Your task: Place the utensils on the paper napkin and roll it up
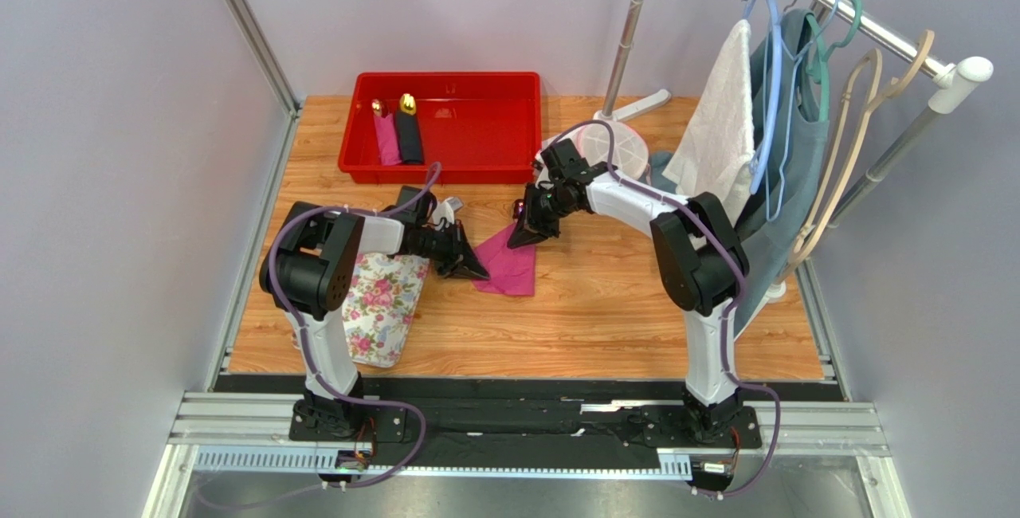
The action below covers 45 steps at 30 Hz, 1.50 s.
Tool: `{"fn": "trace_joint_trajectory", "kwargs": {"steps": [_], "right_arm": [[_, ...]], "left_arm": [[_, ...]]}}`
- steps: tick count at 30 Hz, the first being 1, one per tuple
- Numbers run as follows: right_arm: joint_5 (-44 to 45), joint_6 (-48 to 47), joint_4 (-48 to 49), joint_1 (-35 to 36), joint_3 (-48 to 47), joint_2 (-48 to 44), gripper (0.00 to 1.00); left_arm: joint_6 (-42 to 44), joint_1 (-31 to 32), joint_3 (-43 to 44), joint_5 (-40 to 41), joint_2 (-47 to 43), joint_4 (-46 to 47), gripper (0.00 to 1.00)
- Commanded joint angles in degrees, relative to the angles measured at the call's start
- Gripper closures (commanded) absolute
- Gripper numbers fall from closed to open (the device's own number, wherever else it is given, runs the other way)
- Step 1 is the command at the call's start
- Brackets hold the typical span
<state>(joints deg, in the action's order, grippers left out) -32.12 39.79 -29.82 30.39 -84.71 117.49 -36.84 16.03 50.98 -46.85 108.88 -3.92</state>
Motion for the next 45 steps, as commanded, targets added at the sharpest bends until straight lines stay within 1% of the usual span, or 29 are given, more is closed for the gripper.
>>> {"fn": "trace_joint_trajectory", "kwargs": {"steps": [1, 7, 14, 15, 17, 18, 19, 22, 25, 26, 28, 29, 32, 35, 42, 44, 45], "right_arm": [[3.37, -3.23, -0.68, 0.63, -3.53, 2.48, 1.00], [4.61, -3.67, 0.03, 1.07, -5.38, 5.55, 1.00], [7.16, -5.16, 0.82, 1.69, -2.93, 7.93, 1.00], [7.42, -5.07, 0.91, 1.69, -1.62, 8.10, 1.00], [7.77, -4.72, 1.69, 1.69, 0.15, 7.93, 1.00], [7.69, -4.20, 1.96, 1.69, 1.81, 7.84, 1.00], [7.69, -3.85, 2.31, 1.69, 2.61, 7.67, 1.00], [7.60, -2.18, 3.71, 1.69, 5.07, 6.79, 1.00], [7.16, -1.21, 3.72, 1.51, 6.21, 6.61, 1.00], [7.24, -0.77, 3.72, 1.34, 6.57, 6.52, 1.00], [6.72, 0.11, 4.16, 1.25, 7.27, 6.17, 1.00], [6.54, 0.20, 3.99, 1.16, 7.62, 6.08, 1.00], [6.63, 0.81, 4.07, 0.81, 8.33, 5.47, 1.00], [6.02, 1.34, 3.72, 0.55, 8.77, 5.29, 1.00], [3.91, 1.87, 3.90, 0.37, 9.04, 4.06, 1.00], [2.51, 1.43, 4.51, 0.37, 8.68, 2.58, 0.96], [1.72, 0.73, 4.77, 0.37, 8.42, 1.87, 0.89]], "left_arm": [[2.65, -0.12, 0.35, 3.26, -0.25, -2.23, 1.00], [2.83, -0.12, 0.43, 3.17, -0.25, -2.32, 1.00], [3.70, -0.12, 1.31, 1.33, -1.47, -1.70, 1.00], [4.14, -0.12, 1.49, 0.63, -2.26, -0.83, 0.95], [6.59, -0.12, 1.66, -1.40, -5.25, 0.57, 0.89], [7.21, -0.12, 1.75, -1.84, -6.48, 0.93, 0.84], [7.57, -0.12, 1.75, -3.76, -8.58, 1.28, 0.82], [8.54, 1.28, 2.63, -6.14, -10.97, 0.32, 0.76], [7.93, 3.82, 2.63, -6.59, -11.32, 0.84, 0.75], [6.97, 4.61, 2.37, -6.50, -10.97, 2.33, 0.75], [5.64, 6.20, 1.93, -5.89, -9.39, 3.57, 0.76], [4.42, 6.47, 1.84, -5.62, -8.69, 5.83, 0.77], [1.52, 6.64, 2.01, -4.92, -4.92, 7.96, 0.79], [0.55, 6.64, 2.54, -4.04, -1.49, 9.01, 0.83], [4.40, 6.64, 3.42, 1.31, 5.98, 2.62, 0.98], [5.37, 6.47, 3.25, 2.37, 6.87, 0.94, 1.00], [5.64, 6.47, 3.25, 3.33, 7.39, 0.41, 1.00]]}}
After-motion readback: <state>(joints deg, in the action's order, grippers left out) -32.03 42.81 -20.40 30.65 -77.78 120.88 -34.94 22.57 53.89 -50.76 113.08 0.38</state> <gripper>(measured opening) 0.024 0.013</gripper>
